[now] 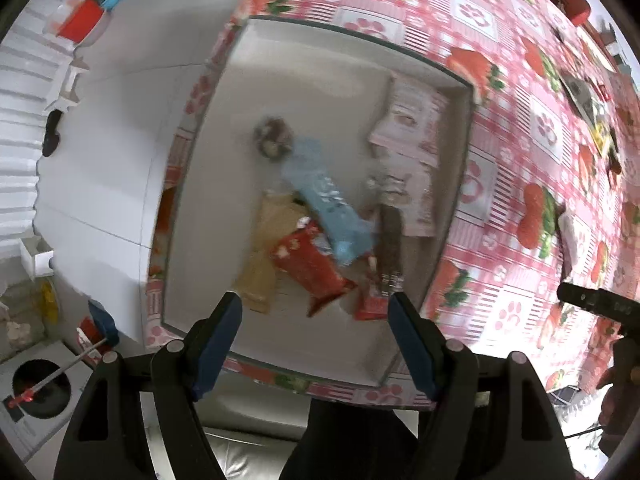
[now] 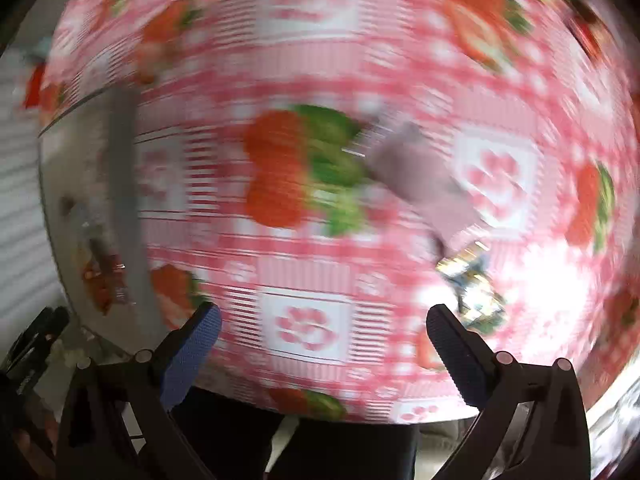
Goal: Organize snacks
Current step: 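Open both tools to drop the red wrapper and brown-stick bag into the tray, then move both tools from the tray back over the snack pile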
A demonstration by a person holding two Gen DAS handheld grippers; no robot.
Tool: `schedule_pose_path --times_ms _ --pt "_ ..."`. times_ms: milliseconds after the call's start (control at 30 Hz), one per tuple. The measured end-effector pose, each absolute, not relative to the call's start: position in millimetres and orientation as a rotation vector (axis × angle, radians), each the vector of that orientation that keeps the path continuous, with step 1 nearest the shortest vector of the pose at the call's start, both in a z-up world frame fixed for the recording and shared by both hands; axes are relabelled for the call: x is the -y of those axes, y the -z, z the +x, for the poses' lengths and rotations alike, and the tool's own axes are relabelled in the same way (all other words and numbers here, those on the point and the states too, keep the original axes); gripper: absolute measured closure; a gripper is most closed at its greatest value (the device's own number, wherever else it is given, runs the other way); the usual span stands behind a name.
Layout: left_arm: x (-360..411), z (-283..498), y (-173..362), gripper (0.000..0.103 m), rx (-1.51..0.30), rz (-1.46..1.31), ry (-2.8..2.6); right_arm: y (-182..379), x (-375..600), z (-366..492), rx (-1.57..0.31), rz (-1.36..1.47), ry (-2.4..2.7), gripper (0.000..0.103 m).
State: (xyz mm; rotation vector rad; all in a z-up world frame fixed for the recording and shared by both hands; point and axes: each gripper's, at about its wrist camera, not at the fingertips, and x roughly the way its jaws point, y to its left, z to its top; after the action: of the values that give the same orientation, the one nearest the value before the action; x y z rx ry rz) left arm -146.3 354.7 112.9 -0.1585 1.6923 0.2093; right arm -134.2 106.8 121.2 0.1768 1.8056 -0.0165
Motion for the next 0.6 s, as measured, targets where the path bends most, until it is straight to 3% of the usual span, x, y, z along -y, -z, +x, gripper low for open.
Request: schedule_pose_path --times_ms 600 --pt "-295.9 -127.3 -121.5 0.024 -1.701 -0.035 -0.153 -76.3 30.2 -173.5 -1.921 0.455 0.159 0.0"
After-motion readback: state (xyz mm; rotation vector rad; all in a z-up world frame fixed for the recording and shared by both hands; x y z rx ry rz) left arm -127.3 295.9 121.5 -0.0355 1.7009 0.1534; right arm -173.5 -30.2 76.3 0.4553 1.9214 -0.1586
